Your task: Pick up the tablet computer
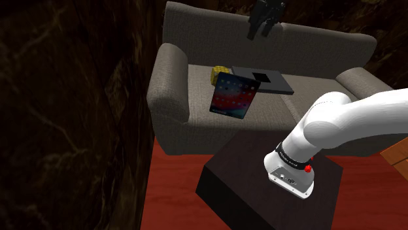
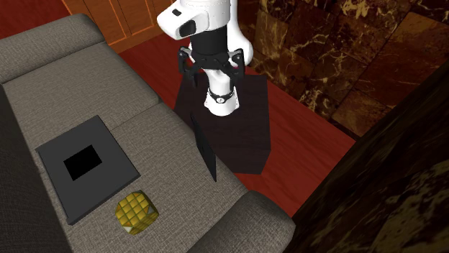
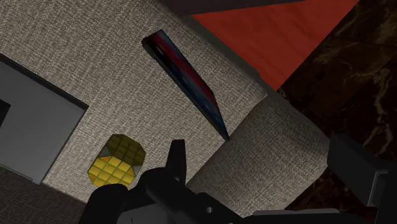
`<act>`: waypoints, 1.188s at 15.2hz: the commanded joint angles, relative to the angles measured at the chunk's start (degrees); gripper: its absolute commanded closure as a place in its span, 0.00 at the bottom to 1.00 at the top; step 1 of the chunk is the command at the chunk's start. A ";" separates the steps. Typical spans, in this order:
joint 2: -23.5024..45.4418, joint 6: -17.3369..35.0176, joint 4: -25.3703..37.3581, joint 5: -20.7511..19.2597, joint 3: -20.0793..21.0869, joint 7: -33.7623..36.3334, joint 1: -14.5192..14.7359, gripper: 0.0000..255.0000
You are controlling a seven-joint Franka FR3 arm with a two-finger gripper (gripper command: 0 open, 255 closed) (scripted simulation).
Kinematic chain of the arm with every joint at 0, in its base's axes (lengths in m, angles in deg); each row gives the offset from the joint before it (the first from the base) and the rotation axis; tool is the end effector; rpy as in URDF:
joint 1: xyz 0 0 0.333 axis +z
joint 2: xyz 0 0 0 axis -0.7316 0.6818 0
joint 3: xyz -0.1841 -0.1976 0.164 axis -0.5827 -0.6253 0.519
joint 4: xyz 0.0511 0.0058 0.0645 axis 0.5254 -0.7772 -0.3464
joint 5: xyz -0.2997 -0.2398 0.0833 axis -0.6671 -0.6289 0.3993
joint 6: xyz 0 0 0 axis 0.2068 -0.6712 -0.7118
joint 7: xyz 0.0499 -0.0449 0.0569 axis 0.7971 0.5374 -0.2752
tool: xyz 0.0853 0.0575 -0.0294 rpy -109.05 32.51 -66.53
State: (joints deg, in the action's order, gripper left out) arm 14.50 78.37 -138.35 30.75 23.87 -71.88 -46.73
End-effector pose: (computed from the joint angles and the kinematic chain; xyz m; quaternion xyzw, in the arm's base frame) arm 0.3110 0.0050 0.6278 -0.9985 0.0350 -0.0362 0.0193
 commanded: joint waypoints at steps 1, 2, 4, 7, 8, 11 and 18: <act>0.00 0.00 0.00 0.00 0.00 0.00 0.00 0.00; 0.24 1.51 -1.64 -0.63 -0.64 -2.58 0.64 0.00; 0.97 4.59 -4.73 -1.96 -2.00 -7.66 1.95 0.00; 2.66 9.45 -8.89 -4.02 -4.04 -15.18 3.73 0.00; 3.39 11.13 -10.14 -4.72 -4.72 -17.66 4.29 0.00; 6.11 16.40 -13.53 -6.86 -6.78 -25.00 5.88 0.00; 10.96 25.43 -18.55 -9.52 -9.40 -33.18 7.56 0.00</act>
State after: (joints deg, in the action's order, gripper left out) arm 24.98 102.66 -156.26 21.32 14.58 -104.87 -39.25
